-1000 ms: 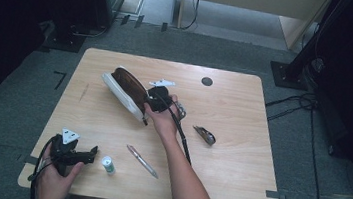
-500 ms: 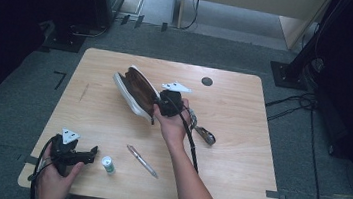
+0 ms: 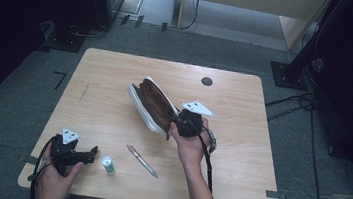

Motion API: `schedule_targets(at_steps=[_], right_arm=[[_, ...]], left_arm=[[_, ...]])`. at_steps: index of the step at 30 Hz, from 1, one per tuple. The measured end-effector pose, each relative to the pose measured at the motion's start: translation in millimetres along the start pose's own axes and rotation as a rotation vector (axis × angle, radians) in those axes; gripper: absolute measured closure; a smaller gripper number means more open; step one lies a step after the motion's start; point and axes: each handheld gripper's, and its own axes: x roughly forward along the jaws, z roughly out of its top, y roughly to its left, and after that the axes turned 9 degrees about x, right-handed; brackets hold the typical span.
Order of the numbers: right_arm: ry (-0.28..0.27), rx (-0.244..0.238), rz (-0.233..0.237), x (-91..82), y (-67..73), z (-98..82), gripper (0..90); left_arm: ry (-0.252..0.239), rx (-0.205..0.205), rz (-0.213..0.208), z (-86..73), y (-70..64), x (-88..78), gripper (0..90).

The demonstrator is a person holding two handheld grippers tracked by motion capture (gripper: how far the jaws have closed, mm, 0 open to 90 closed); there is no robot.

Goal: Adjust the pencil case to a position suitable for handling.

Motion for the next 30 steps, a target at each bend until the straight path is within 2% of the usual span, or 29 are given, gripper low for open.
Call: schedule_targets(at_steps=[1,5,10,20,23,26,28,29,30], right_arm=[[0.000,0.000,0.000,0.0,0.0,0.0,83.9],[-0.018,0.009,-0.021,-18.5,-8.8,-14.0,83.9],[-0.025,0.040,-0.026,-32.7,-19.6,-30.2,83.9],[-0.045,0.058,-0.063,-42.4,-33.2,-55.3,83.6],[-0.026,0.076,-0.063,-42.1,-38.3,-62.1,83.0],[-0.014,0.086,-0.056,-42.1,-45.1,-66.2,79.3],[-0.021,0.084,-0.045,-43.2,-46.7,-66.4,70.6],[-0.021,0.084,-0.045,-43.2,-46.7,-66.4,70.6],[-0.028,0.084,-0.027,-45.7,-47.2,-65.8,61.7]], left_arm=[[0.000,0.000,0.000,0.0,0.0,0.0,0.5],[-0.001,-0.001,-0.001,0.0,-0.1,0.1,0.5],[-0.001,-0.001,0.000,0.0,-0.1,0.0,0.5],[-0.001,-0.001,-0.001,0.0,-0.1,0.1,0.5],[-0.001,-0.001,-0.001,0.0,-0.1,0.1,0.5],[-0.001,-0.001,0.000,0.0,-0.1,0.1,0.5],[-0.001,-0.001,0.000,0.0,-0.1,0.0,0.5],[-0.001,-0.001,0.000,0.0,-0.1,0.0,0.5],[-0.001,-0.001,0.000,0.0,-0.1,0.1,0.4]])
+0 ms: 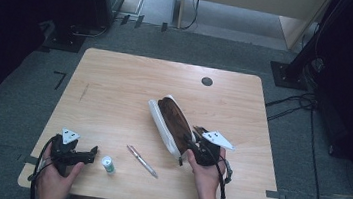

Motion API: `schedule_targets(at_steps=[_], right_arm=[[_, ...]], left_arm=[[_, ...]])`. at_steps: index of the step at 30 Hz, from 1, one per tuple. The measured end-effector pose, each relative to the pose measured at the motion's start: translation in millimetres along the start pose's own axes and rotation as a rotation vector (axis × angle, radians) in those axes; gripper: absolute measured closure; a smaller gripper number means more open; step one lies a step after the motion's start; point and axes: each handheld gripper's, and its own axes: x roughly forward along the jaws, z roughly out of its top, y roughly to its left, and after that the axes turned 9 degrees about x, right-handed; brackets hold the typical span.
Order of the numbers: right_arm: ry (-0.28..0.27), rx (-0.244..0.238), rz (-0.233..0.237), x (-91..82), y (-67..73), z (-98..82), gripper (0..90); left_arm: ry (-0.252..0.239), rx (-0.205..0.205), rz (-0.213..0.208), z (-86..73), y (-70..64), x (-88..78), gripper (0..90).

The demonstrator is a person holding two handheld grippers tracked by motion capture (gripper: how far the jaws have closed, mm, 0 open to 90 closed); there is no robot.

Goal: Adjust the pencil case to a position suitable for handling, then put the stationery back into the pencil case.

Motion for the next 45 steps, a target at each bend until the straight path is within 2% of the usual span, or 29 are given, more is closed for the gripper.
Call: schedule_targets(at_steps=[2,4,5,14,16,18,21,23,24,25,26,27,29,30,33,34,36,40,45], right_arm=[[-0.011,-0.006,0.014,-2.6,-0.4,1.6,52.0],[-0.019,-0.007,0.010,-4.5,-0.4,2.7,48.5],[-0.033,-0.002,0.027,-9.0,-1.3,5.7,42.2],[-0.054,-0.011,0.040,-41.5,-6.5,18.4,27.2],[-0.057,-0.008,0.043,-47.6,-8.2,20.2,27.0],[-0.069,-0.022,0.028,-60.8,-14.7,24.2,27.0],[-0.077,-0.034,0.010,-68.2,-21.6,26.3,28.2],[-0.082,-0.020,-0.005,-76.2,-33.5,26.9,30.0],[-0.082,-0.020,-0.005,-76.2,-33.5,26.9,30.0],[-0.084,-0.007,-0.022,-80.6,-41.4,26.0,31.8],[-0.084,-0.007,-0.022,-80.6,-41.4,26.0,31.8],[-0.088,0.000,-0.040,-83.8,-49.2,24.9,34.6],[-0.088,0.002,-0.050,-85.1,-52.9,24.1,35.9],[-0.085,0.000,-0.075,-86.2,-61.1,22.2,38.2],[-0.065,0.019,-0.088,-84.6,-73.5,17.4,42.8],[-0.065,0.019,-0.088,-84.6,-73.5,17.4,42.8],[-0.024,0.025,-0.077,-78.2,-81.2,10.4,46.2],[0.025,0.017,-0.079,-64.3,-85.0,3.4,47.0],[0.045,0.009,-0.074,-50.9,-87.6,1.4,47.6]], left_arm=[[0.000,0.000,0.000,0.0,0.0,0.0,0.5],[0.001,0.001,0.000,0.0,0.1,0.0,0.5],[0.000,0.001,0.000,0.0,0.1,0.0,0.5],[0.000,0.001,0.000,0.0,0.1,0.0,0.5],[0.001,0.001,0.000,0.0,0.1,0.0,0.5],[0.000,0.001,0.000,0.0,0.0,0.0,0.5],[0.001,0.001,0.000,0.0,0.1,-0.1,0.4],[0.001,0.002,0.000,0.0,0.1,-0.1,0.5],[0.001,0.002,0.000,0.0,0.1,-0.1,0.5],[0.001,0.002,0.000,0.0,0.1,-0.1,0.5],[0.001,0.002,0.000,0.0,0.1,-0.1,0.5],[0.001,0.002,0.000,0.0,0.1,-0.1,0.5],[0.001,0.001,0.000,0.0,0.1,-0.1,0.5],[0.001,0.002,-0.001,0.0,0.2,-0.1,0.4],[0.001,0.001,0.000,0.0,0.1,-0.1,0.5],[0.001,0.001,0.000,0.0,0.1,-0.1,0.4],[0.001,0.002,0.000,0.0,0.1,-0.1,0.4],[0.000,0.000,0.000,0.0,0.1,0.0,0.5],[0.001,0.002,0.000,0.0,0.2,-0.1,0.5]])
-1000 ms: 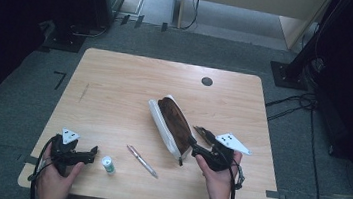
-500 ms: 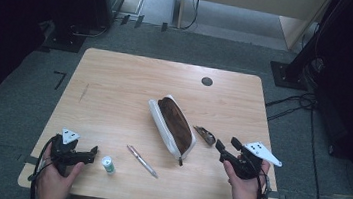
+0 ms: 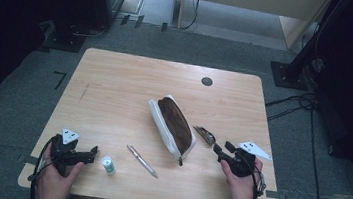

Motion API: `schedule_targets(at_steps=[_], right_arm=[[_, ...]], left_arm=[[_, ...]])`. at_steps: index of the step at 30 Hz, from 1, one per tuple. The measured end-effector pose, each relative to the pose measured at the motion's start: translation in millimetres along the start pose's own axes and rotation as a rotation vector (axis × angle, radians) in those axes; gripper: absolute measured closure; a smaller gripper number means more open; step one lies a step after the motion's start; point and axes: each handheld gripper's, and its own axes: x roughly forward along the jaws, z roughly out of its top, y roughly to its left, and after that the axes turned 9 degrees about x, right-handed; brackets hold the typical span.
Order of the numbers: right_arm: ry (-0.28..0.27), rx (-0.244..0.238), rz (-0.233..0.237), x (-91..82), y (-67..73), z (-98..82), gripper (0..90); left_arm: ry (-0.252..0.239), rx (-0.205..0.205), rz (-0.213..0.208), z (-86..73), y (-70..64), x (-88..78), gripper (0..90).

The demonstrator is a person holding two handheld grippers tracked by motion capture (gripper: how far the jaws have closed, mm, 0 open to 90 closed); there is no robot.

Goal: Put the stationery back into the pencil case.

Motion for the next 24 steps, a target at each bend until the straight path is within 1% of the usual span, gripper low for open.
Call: schedule_targets(at_steps=[1,2,4,6,7,10,11,14,16,17,19,22,23,24], right_arm=[[0.008,-0.006,0.002,3.6,0.2,-0.1,47.7],[0.028,-0.020,-0.001,11.2,1.5,-0.2,48.4],[0.042,-0.032,-0.005,18.3,2.0,-0.3,49.3],[0.047,-0.033,-0.012,21.6,2.0,-0.3,49.5],[0.055,-0.037,-0.026,28.3,0.4,-0.2,50.2],[0.079,-0.043,-0.040,37.3,-0.8,-0.2,50.1],[0.079,-0.043,-0.040,37.3,-0.8,-0.2,50.1],[0.111,-0.044,-0.047,45.4,-1.9,1.6,50.5],[0.111,-0.049,-0.048,46.4,-2.3,2.0,51.2],[0.108,-0.043,-0.047,47.5,-2.5,2.0,51.9],[0.116,-0.046,-0.053,49.5,-3.2,1.4,52.8],[0.122,-0.057,-0.056,51.2,-1.5,-0.1,58.3],[0.122,-0.057,-0.056,51.2,-1.5,-0.1,58.3],[0.112,-0.060,-0.060,51.1,-0.3,-0.2,63.0]], left_arm=[[0.000,0.001,0.000,0.0,0.1,0.0,0.4],[0.000,0.000,0.000,0.0,0.0,0.0,0.4],[0.000,0.000,0.000,0.0,0.0,0.0,0.5],[0.000,0.000,0.000,0.0,0.0,0.0,0.4],[0.000,0.000,0.000,0.0,0.0,0.0,0.5],[0.000,0.000,0.000,0.0,0.0,0.0,0.4],[0.000,0.000,0.000,0.0,0.0,0.0,0.4],[-0.001,-0.001,0.000,0.0,-0.1,0.0,0.5],[0.000,0.000,0.000,0.0,0.0,0.0,0.5],[0.000,0.000,0.000,0.0,0.0,0.0,0.5],[0.000,0.000,0.000,0.0,0.0,0.0,0.5],[0.000,-0.001,0.000,0.0,-0.1,0.0,0.5],[0.000,-0.001,0.000,0.0,-0.1,0.0,0.5],[0.000,0.001,0.000,0.0,0.0,0.0,0.5]])
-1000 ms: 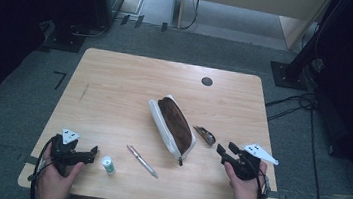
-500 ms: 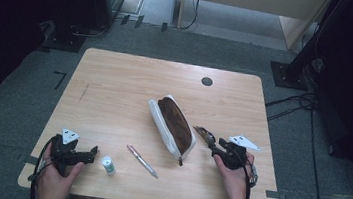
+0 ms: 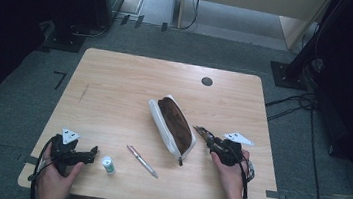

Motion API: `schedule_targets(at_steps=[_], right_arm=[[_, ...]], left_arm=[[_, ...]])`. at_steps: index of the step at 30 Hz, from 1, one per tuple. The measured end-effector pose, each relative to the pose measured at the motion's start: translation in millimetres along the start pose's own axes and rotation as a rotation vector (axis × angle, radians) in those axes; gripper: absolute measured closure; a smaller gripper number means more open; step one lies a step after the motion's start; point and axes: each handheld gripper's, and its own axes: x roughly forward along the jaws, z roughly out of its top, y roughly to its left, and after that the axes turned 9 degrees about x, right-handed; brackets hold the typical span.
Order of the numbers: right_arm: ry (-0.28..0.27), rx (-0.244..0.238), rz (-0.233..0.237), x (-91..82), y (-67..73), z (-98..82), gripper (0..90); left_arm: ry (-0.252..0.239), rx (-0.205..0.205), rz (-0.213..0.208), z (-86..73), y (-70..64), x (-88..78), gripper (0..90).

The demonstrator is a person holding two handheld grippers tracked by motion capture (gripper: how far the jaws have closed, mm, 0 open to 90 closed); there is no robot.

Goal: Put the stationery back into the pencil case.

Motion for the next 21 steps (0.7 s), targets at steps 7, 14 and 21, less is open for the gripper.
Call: schedule_targets(at_steps=[7,14,21], right_arm=[[-0.019,0.011,0.002,-3.6,4.1,-0.9,73.8],[-0.073,0.038,-0.001,-10.9,6.4,-2.1,74.1],[-0.114,0.067,0.029,-27.5,16.0,1.4,74.1]], left_arm=[[0.000,-0.001,0.000,0.0,-0.1,0.0,0.5],[0.000,-0.002,0.001,0.0,-0.1,0.0,0.5],[0.000,-0.001,0.000,0.0,-0.1,0.0,0.4]])
